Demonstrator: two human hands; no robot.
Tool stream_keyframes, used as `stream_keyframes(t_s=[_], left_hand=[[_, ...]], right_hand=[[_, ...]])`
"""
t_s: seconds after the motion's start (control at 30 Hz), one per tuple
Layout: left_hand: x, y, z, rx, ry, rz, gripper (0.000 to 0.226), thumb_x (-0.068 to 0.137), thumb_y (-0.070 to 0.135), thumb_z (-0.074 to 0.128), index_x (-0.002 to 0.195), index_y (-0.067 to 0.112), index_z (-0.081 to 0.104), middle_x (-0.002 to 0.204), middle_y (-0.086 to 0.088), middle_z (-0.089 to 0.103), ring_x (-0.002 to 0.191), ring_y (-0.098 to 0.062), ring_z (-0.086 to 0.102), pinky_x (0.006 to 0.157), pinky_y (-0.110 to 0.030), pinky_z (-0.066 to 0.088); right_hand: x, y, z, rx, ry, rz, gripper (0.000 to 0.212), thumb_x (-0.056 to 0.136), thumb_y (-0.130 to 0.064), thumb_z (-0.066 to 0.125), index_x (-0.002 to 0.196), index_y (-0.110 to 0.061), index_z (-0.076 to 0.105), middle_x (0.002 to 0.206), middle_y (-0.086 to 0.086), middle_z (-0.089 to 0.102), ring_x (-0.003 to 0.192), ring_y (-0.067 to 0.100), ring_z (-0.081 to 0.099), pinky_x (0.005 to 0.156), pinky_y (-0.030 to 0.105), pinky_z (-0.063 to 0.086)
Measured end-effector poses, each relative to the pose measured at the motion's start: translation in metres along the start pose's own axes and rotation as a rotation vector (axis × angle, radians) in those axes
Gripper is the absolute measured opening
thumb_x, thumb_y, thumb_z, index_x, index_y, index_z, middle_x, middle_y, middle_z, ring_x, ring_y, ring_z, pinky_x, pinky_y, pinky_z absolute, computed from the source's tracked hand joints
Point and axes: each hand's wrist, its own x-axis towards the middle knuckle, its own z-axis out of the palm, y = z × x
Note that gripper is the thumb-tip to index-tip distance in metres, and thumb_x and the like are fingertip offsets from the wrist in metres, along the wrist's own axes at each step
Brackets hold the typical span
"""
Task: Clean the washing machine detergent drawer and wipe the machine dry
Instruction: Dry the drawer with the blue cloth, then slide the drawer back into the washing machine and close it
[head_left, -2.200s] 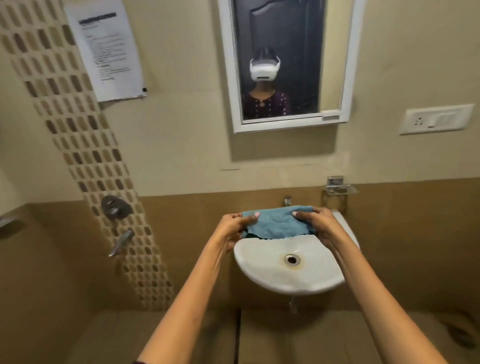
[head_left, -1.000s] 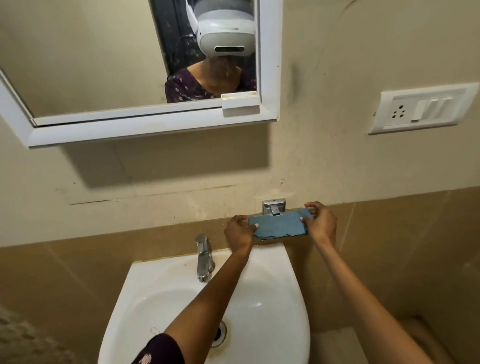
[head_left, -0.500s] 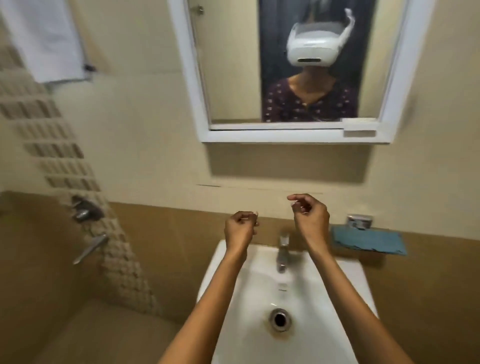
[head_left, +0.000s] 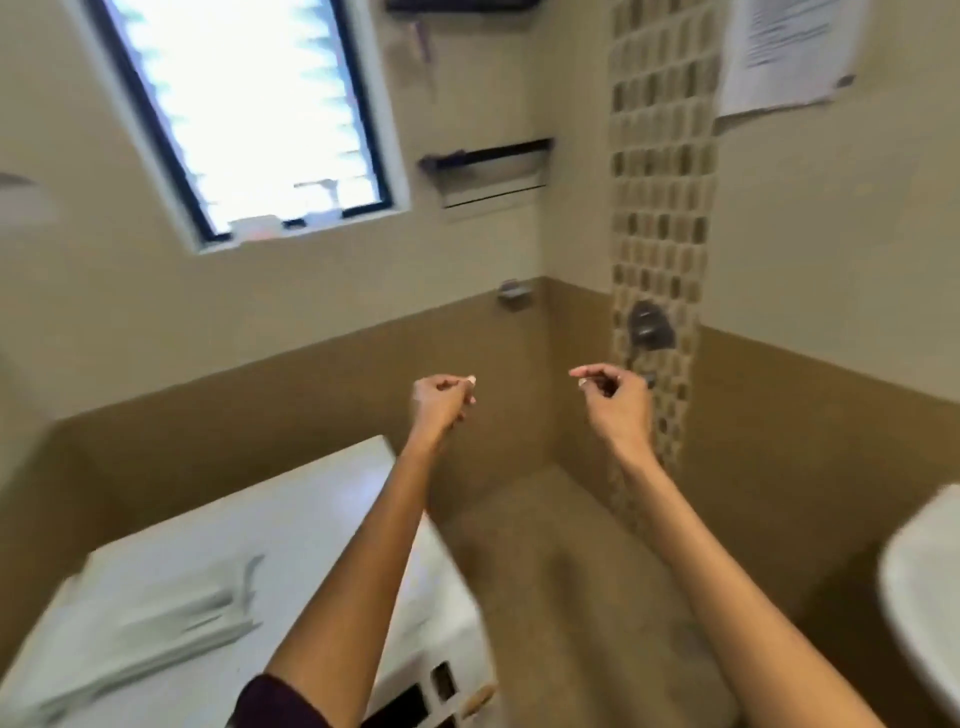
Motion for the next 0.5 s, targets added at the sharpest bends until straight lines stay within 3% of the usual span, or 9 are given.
stream_keyframes(t_s=[0.17, 0.23, 0.4, 0.5], left_hand=[[-0.008, -0.055, -0.203, 0.091, 0.220, -0.070, 0.025, 0.091, 0.013, 0.058, 0.066, 0.015, 0.054, 0.060, -0.002, 0.055, 0.039, -0.006, 0.036, 0.031, -0.010, 0.024], [-0.016, -0.082, -0.270, 0.128, 0.306, -0.112, 0.024, 0.090, 0.015, 0.059, 0.066, 0.015, 0.054, 0.063, -0.002, 0.055, 0.046, -0.009, 0.038, 0.035, -0.012, 0.028], [-0.031, -0.145, -0.392, 0.211, 0.470, -0.246, 0.019, 0.087, 0.019, 0.063, 0.070, 0.012, 0.060, 0.067, -0.004, 0.058, 0.052, -0.012, 0.044, 0.050, -0.021, 0.031], [-0.032, -0.179, -0.441, 0.227, 0.550, -0.319, 0.021, 0.086, 0.012, 0.061, 0.066, 0.012, 0.055, 0.071, -0.009, 0.055, 0.063, -0.021, 0.047, 0.059, -0.025, 0.035]], right_hand=[[-0.092, -0.032, 0.157, 0.014, -0.228, 0.092, 0.022, 0.084, -0.003, 0.055, 0.089, -0.016, 0.072, 0.065, -0.001, 0.058, 0.047, 0.000, 0.049, 0.043, 0.006, 0.034], [-0.134, -0.033, 0.210, -0.010, -0.378, 0.151, 0.019, 0.083, -0.004, 0.056, 0.089, -0.013, 0.071, 0.062, -0.001, 0.058, 0.048, 0.004, 0.049, 0.046, 0.008, 0.035], [-0.226, -0.019, 0.310, -0.031, -0.699, 0.336, 0.017, 0.085, -0.013, 0.062, 0.089, 0.001, 0.071, 0.063, 0.008, 0.063, 0.052, 0.012, 0.054, 0.068, 0.029, 0.049], [-0.268, -0.010, 0.354, -0.038, -0.836, 0.467, 0.020, 0.084, -0.011, 0.062, 0.088, 0.007, 0.068, 0.059, 0.009, 0.061, 0.050, 0.017, 0.054, 0.057, 0.025, 0.049]])
